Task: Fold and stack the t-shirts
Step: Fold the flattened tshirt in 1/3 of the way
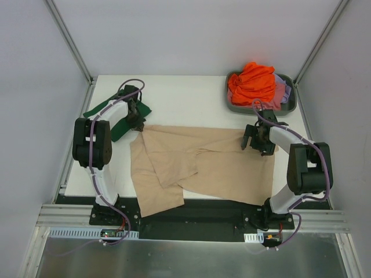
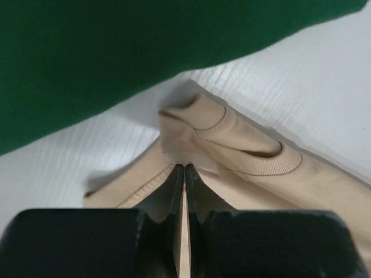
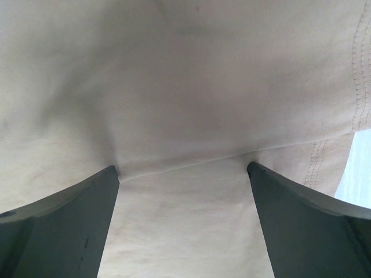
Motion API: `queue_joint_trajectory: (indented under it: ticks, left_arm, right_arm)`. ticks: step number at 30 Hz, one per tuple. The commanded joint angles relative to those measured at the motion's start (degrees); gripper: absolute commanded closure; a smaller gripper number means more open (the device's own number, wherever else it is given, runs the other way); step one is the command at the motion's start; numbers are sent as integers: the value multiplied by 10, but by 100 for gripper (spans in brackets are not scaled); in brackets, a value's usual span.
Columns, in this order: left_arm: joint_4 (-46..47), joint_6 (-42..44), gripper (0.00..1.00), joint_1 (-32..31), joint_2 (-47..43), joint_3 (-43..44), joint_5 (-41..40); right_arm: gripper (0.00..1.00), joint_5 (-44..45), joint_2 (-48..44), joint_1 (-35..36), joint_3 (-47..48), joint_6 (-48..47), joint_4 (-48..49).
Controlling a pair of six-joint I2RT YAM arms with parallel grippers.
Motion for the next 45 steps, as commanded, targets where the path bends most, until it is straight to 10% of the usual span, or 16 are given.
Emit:
queue_joint_trajectory:
  ticks: [1, 15, 26, 45]
  left_arm:
    - [-16, 25, 94, 11, 33, 37, 6]
    - [-43, 8, 1, -40, -195, -69, -12]
    - [2, -42, 1, -213, -293, -269, 47]
    - [44, 21, 1, -133, -78, -169, 117]
  right_arm:
    - [3, 16, 12, -8, 11, -5, -15]
    - [4, 18, -185, -9, -47, 31, -37]
    - [4, -58, -327, -10, -184, 55, 9]
    - [4, -53, -40, -120, -76, 67, 10]
